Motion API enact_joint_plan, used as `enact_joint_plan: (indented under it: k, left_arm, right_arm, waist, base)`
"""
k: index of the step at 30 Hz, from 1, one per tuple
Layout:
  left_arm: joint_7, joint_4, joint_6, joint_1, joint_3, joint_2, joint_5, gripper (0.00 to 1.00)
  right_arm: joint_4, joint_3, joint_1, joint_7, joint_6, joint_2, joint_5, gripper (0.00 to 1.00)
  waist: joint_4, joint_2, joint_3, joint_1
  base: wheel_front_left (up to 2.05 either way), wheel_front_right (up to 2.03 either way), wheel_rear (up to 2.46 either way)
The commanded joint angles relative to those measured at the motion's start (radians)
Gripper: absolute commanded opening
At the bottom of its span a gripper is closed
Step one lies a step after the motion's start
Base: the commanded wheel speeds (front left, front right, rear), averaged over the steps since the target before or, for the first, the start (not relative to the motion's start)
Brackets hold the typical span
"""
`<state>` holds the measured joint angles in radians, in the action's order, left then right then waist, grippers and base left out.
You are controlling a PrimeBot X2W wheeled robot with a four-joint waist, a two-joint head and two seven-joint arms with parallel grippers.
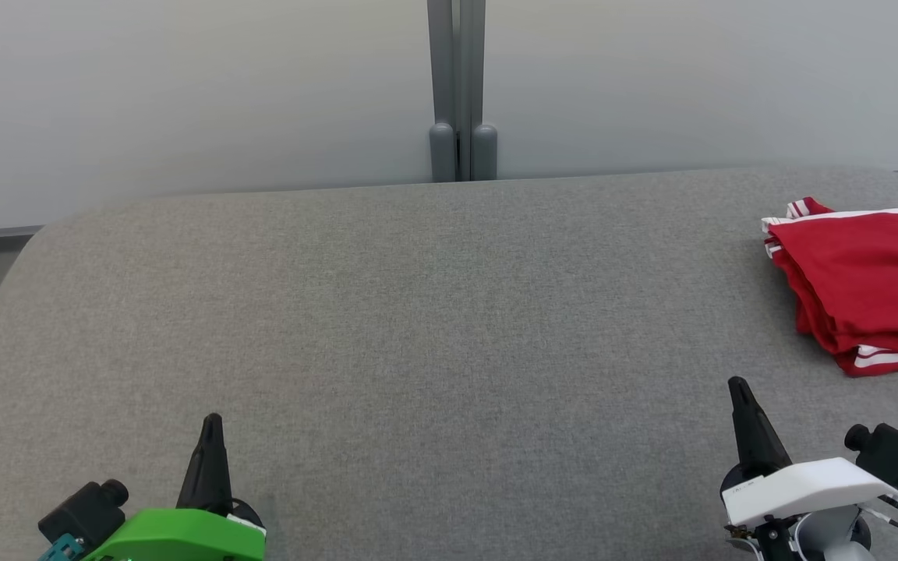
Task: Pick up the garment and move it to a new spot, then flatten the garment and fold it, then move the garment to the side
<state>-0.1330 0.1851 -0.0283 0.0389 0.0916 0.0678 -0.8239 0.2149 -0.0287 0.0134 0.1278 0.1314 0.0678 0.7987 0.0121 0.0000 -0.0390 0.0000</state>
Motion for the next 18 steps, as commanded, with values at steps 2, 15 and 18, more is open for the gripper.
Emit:
enact_joint_plan:
  k: [2,15,18]
  left_arm:
    - [0.01,-0.008,-0.011,-0.035,-0.013,0.009,-0.051,0.0]
    - [0.05,0.004,-0.03,-0.058,-0.042,0.012,-0.207,0.0]
    - [0.059,0.006,-0.035,-0.064,-0.048,0.012,-0.241,0.0]
  right_arm:
    - [-0.009,0.008,-0.03,-0.011,0.0,0.004,0.051,0.0]
    - [-0.002,0.028,-0.05,-0.051,0.0,0.006,0.209,0.0]
    - [0.0,0.032,-0.054,-0.06,0.0,0.006,0.245,0.0]
  waist:
    - [0.0,0.0,0.001,0.0]
    - [-0.002,0.0,0.007,0.0]
    - [-0.002,0.0,0.009,0.0]
  base:
    - [0.0,0.0,0.0]
    - [0.0,0.0,0.0]
    - [0.0,0.0,0.0]
